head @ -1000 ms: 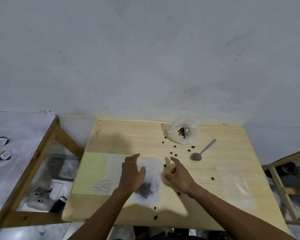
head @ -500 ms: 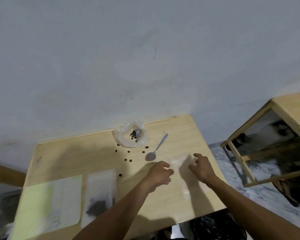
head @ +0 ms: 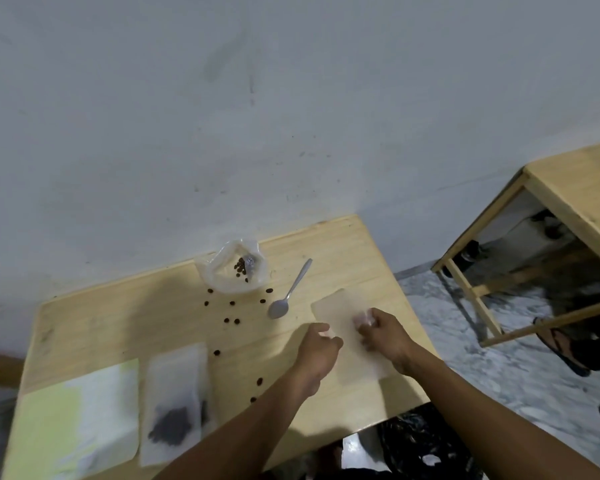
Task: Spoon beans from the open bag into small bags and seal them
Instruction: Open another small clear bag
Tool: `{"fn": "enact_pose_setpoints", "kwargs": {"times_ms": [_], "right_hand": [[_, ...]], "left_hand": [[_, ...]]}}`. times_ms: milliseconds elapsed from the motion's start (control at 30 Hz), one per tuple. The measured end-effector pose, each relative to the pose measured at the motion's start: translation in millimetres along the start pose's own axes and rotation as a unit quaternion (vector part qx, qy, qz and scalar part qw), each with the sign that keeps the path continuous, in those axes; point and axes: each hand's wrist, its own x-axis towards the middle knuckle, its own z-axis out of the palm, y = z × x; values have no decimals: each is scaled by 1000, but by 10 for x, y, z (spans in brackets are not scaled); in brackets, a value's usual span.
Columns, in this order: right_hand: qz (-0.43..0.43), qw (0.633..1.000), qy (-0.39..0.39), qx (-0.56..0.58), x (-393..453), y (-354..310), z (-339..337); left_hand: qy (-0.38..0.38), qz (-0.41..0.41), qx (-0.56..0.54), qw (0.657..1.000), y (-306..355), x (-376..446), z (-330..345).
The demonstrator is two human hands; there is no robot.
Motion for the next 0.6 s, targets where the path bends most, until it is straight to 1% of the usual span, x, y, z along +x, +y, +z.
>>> {"fn": "enact_pose_setpoints", "kwargs": {"times_ms": [67,133,200,267,333,400,467,500,567,600], "right_hand": [[-21,998,-32,40,-55,-132,-38],[-37,995,-67,71,-100,-286,-54],[-58,988,-97,102,-137,-461,-33],[-93,984,-108,108,-158,-643,27],[-144,980,-108,79,-162,-819,119],[-221,970,-103,19,-174,-1005,224],[-306,945,-100,-52,-164,-1157,308],[-334,932,-106,-91,-166,-1231,337],[-364,908,-127,-163,-194,-1402,389],[-367,903,-140,-175,-224,-1498,422]], "left_hand": [[43,35,-32,998,97,-28,-47],[79,89,-52,992,252,-93,-126],[86,138,-59,985,441,-175,-231],[82,168,-71,980,623,-231,-351],[68,172,-110,977,818,-295,-489],[36,164,-183,969,1011,-364,-649],[7,168,-250,954,1186,-458,-831],[3,173,-268,948,1248,-499,-928],[9,194,-277,941,1325,-578,-1117],[12,206,-275,939,1351,-630,-1206]]}}
